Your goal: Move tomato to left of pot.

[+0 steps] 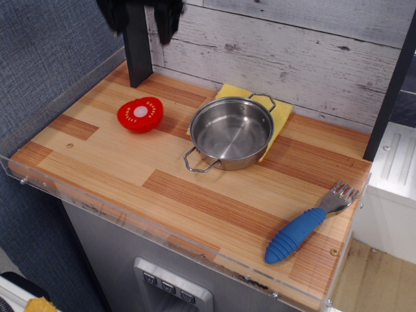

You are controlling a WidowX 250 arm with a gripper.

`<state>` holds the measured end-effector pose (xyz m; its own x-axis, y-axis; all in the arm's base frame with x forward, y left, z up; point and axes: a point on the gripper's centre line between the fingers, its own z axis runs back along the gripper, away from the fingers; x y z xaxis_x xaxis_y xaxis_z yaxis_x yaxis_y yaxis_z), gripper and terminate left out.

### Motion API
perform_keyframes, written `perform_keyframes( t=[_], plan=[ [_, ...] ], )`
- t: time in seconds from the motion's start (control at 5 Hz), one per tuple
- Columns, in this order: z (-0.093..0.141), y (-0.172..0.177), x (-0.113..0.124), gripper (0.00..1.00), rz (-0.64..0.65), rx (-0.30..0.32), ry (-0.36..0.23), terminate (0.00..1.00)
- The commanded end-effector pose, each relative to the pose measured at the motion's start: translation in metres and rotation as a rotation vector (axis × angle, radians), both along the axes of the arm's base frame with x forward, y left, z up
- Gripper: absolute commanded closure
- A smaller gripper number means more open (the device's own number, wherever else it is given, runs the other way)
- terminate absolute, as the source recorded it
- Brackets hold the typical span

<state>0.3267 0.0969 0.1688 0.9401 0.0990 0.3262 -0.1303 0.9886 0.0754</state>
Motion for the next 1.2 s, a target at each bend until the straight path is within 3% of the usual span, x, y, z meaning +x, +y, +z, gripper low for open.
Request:
perform_keyframes(
  t=[0.0, 0.2, 0.6, 0.8, 1.0],
  plan=[
    [0.024, -0.023, -0.032, 0.0, -0.02, -0.054, 0.009, 0.0],
    [0.015, -0.034, -0.036, 0.0, -0.116, -0.119, 0.09, 0.0],
    [-0.003, -0.048, -0.038, 0.0, -0.234, -0.063, 0.154, 0.0],
    [-0.003, -0.048, -0.038, 0.0, -0.234, -0.063, 0.154, 0.0],
    [-0.003, -0.048, -0.038, 0.0, -0.234, -0.063, 0.154, 1.0]
  ],
)
